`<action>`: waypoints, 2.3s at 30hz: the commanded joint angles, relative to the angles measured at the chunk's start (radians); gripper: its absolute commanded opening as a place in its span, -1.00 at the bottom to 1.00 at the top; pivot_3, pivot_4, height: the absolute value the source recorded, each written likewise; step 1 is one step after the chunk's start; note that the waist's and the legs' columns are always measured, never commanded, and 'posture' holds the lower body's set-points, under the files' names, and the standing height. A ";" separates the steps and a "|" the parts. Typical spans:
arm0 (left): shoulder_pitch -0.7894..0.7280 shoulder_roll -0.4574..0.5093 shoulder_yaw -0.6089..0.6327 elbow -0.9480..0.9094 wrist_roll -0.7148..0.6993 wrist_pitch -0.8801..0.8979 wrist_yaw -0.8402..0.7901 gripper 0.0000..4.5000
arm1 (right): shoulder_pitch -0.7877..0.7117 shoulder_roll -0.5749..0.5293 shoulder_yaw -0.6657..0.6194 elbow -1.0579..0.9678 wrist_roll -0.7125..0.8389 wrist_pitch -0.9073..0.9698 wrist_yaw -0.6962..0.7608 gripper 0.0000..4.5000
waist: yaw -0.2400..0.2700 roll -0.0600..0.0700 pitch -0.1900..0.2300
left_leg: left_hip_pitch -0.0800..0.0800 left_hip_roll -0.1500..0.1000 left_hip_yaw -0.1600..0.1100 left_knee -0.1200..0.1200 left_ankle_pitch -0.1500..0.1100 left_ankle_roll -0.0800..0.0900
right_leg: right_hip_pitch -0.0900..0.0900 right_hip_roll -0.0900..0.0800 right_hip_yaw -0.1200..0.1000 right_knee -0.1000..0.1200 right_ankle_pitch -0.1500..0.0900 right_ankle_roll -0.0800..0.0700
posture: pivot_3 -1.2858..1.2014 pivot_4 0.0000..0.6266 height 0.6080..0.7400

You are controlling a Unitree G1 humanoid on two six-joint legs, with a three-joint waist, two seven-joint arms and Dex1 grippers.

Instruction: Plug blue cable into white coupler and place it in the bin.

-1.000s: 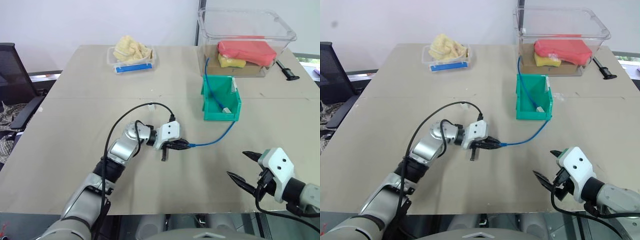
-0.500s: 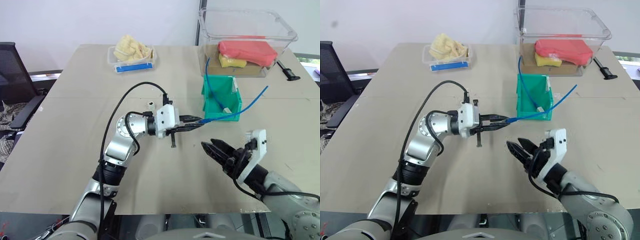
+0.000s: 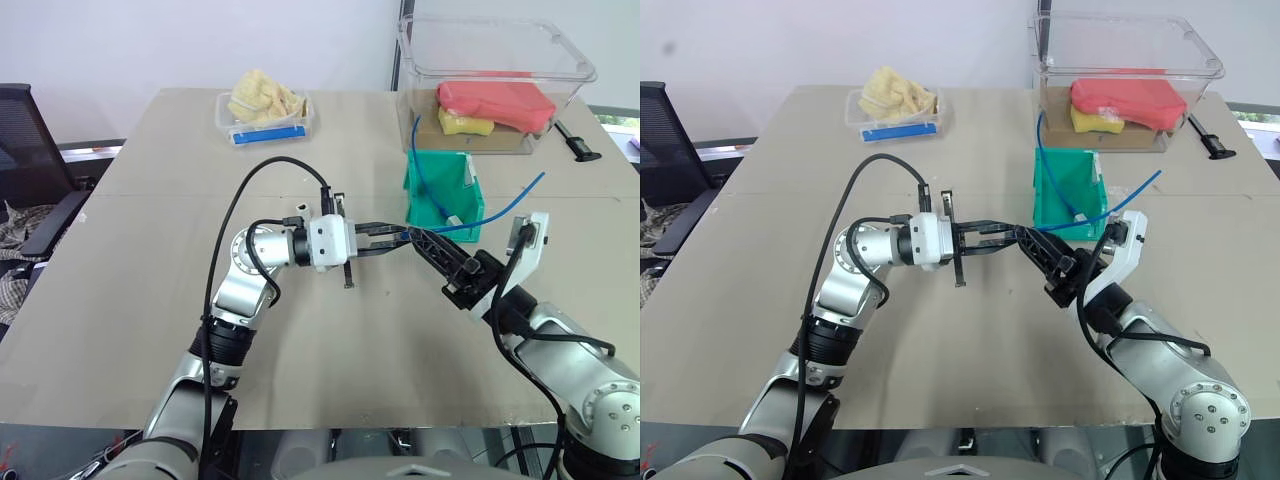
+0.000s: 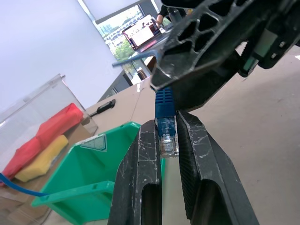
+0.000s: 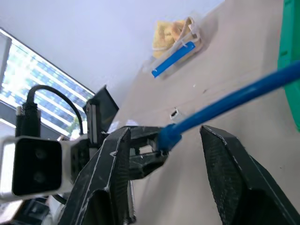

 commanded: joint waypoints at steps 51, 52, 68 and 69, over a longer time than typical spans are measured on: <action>-0.227 0.181 0.124 0.658 0.090 0.364 0.136 0.28 | 0.227 -0.275 0.015 -0.083 -0.085 -0.272 0.136 -1.00 | 0.003 -0.002 0.001 | -0.001 0.002 0.002 -0.001 0.000 0.000 | -0.001 0.001 0.000 -0.001 0.000 0.000 | 0.03 -0.52 1.00; -0.244 0.172 0.126 0.695 0.097 0.353 0.144 0.28 | 0.233 -0.275 0.014 -0.090 -0.086 -0.277 0.132 -1.00 | 0.002 -0.002 0.001 | -0.001 0.002 0.002 -0.001 0.000 0.000 | -0.001 0.001 0.000 -0.001 0.000 0.000 | 0.03 -0.52 1.00; -0.263 0.116 0.164 0.773 0.070 0.252 0.047 -0.84 | 0.274 -0.312 0.007 -0.125 -0.154 -0.301 0.160 -1.00 | 0.001 -0.003 0.000 | -0.001 0.002 0.002 -0.001 0.000 0.000 | -0.001 0.001 0.000 -0.001 0.000 0.000 | 0.03 -0.52 1.00; -0.245 0.115 0.159 0.721 0.055 0.261 0.010 -0.84 | 0.269 -0.324 0.006 -0.123 -0.164 -0.298 0.177 -1.00 | 0.001 -0.003 0.000 | -0.001 0.002 0.003 -0.001 0.000 0.000 | -0.001 0.001 0.001 -0.001 0.000 0.000 | 0.03 -0.52 1.00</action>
